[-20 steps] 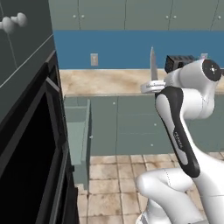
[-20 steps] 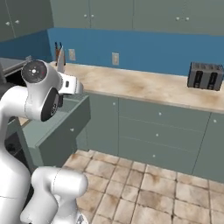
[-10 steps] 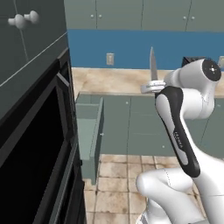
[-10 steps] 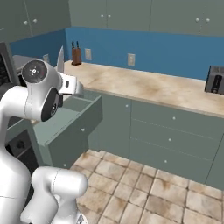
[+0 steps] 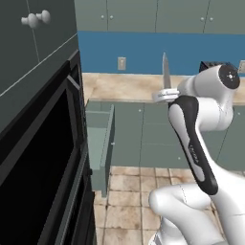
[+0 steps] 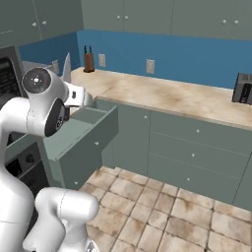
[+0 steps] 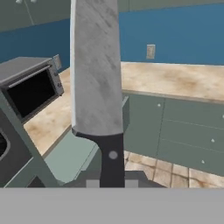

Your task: Pick up the metallic utensils from the counter and place them in the open drawer. Make sure not to pick up any wooden utensils.

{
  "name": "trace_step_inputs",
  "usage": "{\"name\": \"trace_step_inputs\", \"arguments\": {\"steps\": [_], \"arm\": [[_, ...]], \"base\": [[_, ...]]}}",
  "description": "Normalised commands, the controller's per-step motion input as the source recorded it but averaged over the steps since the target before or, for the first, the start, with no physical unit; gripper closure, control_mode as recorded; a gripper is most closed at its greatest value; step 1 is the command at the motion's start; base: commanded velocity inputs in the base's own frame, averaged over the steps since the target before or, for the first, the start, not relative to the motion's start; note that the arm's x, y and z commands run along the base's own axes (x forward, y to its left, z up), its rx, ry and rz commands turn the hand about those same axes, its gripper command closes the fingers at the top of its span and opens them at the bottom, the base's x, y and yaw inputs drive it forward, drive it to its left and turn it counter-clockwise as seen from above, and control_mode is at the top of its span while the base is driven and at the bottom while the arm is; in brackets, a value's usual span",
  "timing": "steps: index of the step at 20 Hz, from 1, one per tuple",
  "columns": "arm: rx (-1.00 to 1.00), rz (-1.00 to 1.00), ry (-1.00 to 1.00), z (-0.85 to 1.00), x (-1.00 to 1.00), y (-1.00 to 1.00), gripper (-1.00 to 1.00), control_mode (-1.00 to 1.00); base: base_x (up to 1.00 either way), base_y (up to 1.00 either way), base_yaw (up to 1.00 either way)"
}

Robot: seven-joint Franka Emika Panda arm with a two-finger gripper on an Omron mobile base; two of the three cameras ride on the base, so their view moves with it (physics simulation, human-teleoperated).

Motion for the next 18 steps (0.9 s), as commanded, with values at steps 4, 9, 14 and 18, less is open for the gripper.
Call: {"name": "trace_step_inputs", "arguments": {"steps": [4, 9, 14, 18], "arm": [[0.00, 0.00, 0.01, -0.15, 0.22, 0.08, 1.00, -1.00], [0.01, 0.00, 0.37, -0.68, 0.60, 0.56, 1.00, -1.00], [0.00, 0.02, 0.39, -0.71, 0.89, 0.46, 1.00, -1.00], [0.01, 0.02, 0.20, -0.48, 0.84, 0.10, 1.00, -1.00]], "base": [[0.00, 0.00, 0.00], [0.00, 0.00, 0.00], [0.00, 0.00, 0.00], [0.00, 0.00, 0.00]]}}
